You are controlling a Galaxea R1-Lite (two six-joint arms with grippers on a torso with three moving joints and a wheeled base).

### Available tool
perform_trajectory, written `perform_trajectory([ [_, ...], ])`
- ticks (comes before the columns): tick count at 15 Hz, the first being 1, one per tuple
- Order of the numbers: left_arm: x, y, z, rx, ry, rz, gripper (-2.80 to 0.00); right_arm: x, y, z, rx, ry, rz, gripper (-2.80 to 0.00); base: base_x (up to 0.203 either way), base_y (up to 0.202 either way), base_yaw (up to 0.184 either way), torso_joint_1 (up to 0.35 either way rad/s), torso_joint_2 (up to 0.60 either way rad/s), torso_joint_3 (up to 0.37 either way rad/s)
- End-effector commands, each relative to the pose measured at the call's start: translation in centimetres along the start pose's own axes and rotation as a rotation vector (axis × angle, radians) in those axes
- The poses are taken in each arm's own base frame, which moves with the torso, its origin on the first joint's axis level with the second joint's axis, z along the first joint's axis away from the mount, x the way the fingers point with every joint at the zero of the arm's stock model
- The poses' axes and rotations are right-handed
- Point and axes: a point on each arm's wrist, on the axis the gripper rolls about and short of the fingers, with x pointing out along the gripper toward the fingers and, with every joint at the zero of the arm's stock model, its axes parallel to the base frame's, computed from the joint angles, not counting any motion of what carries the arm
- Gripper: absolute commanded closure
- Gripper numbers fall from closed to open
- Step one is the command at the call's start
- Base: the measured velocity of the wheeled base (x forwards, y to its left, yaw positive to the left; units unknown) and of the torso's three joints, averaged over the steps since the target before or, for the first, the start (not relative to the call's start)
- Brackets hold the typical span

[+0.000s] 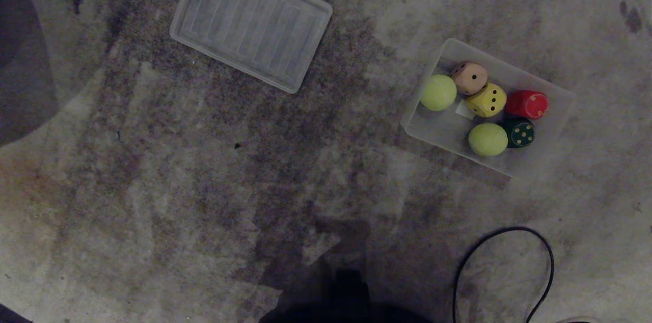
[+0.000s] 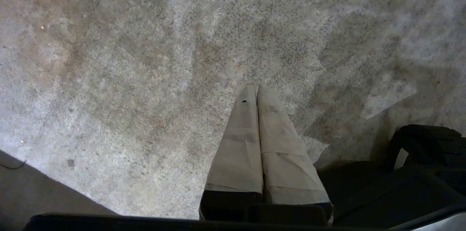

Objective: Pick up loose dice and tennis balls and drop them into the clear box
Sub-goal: Close the lid

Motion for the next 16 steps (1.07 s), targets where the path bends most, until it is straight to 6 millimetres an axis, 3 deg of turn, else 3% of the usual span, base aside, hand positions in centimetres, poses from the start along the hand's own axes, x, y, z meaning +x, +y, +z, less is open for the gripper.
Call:
perform_trajectory([
  [1, 0.02, 0.00, -0.05, 0.005, 0.004, -0.001, 0.00, 0.01, 0.00, 0.00, 0.000, 0.002, 0.001, 0.00, 0.000, 0.000, 0.000, 0.002, 0.00, 0.036],
  [16, 0.02, 0.04, 0.00, -0.050, -0.002, 0.017, 0.00, 0.01, 0.00, 0.00, 0.000, 0.002, 0.001, 0.00, 0.000, 0.000, 0.000, 0.002, 0.00, 0.194],
])
